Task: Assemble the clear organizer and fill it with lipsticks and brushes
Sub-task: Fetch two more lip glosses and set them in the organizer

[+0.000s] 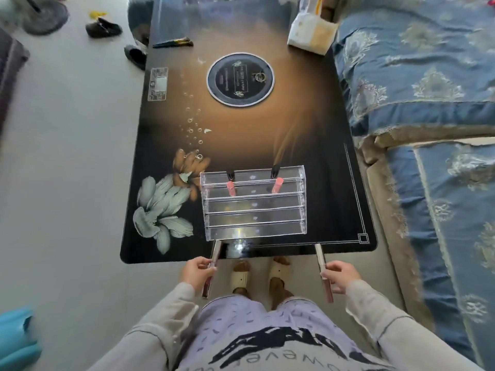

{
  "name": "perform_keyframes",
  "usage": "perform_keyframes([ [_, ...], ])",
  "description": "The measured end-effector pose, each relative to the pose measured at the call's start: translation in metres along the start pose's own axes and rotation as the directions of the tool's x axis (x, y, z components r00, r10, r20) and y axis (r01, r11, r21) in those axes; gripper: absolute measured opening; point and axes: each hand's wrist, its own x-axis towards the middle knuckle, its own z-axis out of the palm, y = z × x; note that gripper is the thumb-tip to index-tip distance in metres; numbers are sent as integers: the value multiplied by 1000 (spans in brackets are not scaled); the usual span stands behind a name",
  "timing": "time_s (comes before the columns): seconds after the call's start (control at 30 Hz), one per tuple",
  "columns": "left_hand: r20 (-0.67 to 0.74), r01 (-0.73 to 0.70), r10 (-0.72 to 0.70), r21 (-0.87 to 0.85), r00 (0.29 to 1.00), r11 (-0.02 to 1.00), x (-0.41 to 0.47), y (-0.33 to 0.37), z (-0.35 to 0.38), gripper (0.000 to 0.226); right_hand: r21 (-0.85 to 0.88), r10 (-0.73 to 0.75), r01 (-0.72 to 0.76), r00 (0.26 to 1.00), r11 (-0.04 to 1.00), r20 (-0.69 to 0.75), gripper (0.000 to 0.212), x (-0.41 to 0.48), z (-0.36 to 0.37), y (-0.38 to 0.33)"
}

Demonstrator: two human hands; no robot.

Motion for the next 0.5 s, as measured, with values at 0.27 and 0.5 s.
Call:
perform_keyframes([
  [0.27,-46,22,-31,-187,998,982,-4,18,33,24,-110,-62,74,992,991,107,14,15,-13,-44],
  [0.5,-13,-14,11,-203,1000,979,3,39,30,14,-207,-144,181,972,961,186,12,20,-4,-64],
])
